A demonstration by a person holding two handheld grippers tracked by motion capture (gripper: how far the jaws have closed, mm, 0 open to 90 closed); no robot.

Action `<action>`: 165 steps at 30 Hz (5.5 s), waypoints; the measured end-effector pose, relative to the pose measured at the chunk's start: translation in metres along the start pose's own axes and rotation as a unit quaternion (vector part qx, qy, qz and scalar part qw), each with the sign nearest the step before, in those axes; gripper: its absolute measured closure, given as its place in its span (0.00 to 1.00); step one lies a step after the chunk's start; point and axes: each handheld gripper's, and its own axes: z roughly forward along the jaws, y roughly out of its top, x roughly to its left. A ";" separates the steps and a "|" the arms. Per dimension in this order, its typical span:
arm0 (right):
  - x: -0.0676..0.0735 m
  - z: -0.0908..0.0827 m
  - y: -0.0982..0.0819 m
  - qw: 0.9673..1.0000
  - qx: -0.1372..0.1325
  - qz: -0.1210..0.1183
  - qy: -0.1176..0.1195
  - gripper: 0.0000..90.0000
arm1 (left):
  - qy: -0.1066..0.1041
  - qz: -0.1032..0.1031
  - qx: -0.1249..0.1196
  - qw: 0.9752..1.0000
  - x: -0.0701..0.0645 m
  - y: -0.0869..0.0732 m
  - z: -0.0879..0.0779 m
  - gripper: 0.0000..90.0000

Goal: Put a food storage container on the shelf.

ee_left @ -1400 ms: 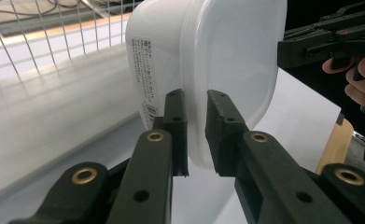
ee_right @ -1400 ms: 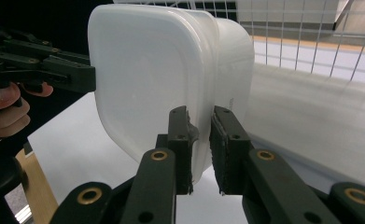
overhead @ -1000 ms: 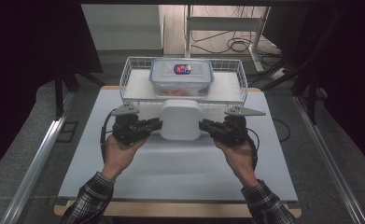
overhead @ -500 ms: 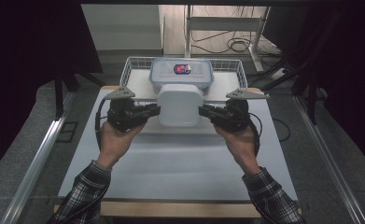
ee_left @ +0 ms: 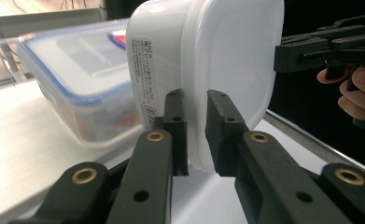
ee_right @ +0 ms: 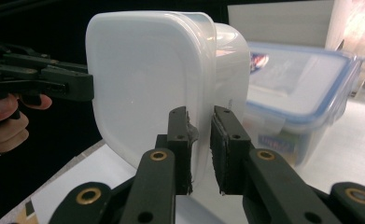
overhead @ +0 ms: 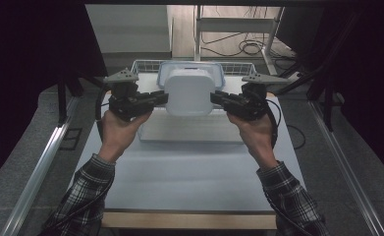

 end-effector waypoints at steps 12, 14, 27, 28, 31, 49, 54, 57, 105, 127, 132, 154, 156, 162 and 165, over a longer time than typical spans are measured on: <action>-0.004 0.006 0.033 1.000 -0.012 -0.003 -0.008 0.86 | 0.005 -0.002 -0.008 1.000 0.009 0.032 0.000 0.88; -0.005 0.007 0.038 1.000 -0.012 -0.002 -0.012 0.86 | 0.005 -0.003 -0.008 1.000 0.012 0.036 0.001 0.88; -0.018 0.021 0.051 0.999 -0.009 0.017 -0.031 0.82 | 0.006 -0.009 -0.011 1.000 0.022 0.048 0.014 0.85; -0.019 0.022 0.052 0.999 -0.011 0.018 -0.029 0.82 | 0.007 -0.010 -0.010 1.000 0.022 0.049 0.015 0.84; -0.019 0.024 0.054 0.999 -0.012 0.019 -0.028 0.80 | 0.012 -0.011 -0.010 1.000 0.025 0.052 0.018 0.80; -0.022 0.042 0.062 0.998 -0.015 0.015 -0.058 0.68 | 0.037 -0.017 0.000 0.999 0.037 0.060 0.036 0.68; -0.023 0.047 0.061 0.997 -0.014 0.009 -0.070 0.66 | 0.064 -0.010 0.001 0.998 0.040 0.064 0.040 0.62; -0.026 0.048 0.062 0.997 -0.015 0.017 -0.068 0.66 | 0.074 -0.007 0.003 0.997 0.040 0.067 0.043 0.60; -0.031 0.028 0.042 1.000 0.015 -0.007 -0.007 0.22 | 0.026 0.055 0.054 0.997 0.030 0.031 0.034 0.07; -0.025 0.024 0.013 0.999 0.038 -0.031 0.006 0.08 | 0.022 0.080 0.071 0.994 0.022 -0.006 0.035 0.04; -0.026 0.024 0.005 0.999 0.039 -0.032 0.010 0.07 | 0.024 0.079 0.070 0.994 0.023 -0.013 0.034 0.04; -0.019 0.020 -0.023 0.996 0.064 -0.059 0.014 0.02 | 0.019 0.082 0.082 0.993 0.019 -0.039 0.029 0.04; -0.018 0.020 -0.025 0.996 0.065 -0.060 0.014 0.02 | 0.017 0.082 0.084 0.993 0.018 -0.042 0.029 0.04; -0.014 0.019 -0.032 0.995 0.073 -0.072 0.011 0.02 | 0.017 0.082 0.087 0.993 0.016 -0.052 0.027 0.03; -0.013 0.019 -0.037 0.994 0.079 -0.075 0.012 0.03 | 0.018 0.081 0.086 0.993 0.016 -0.059 0.026 0.03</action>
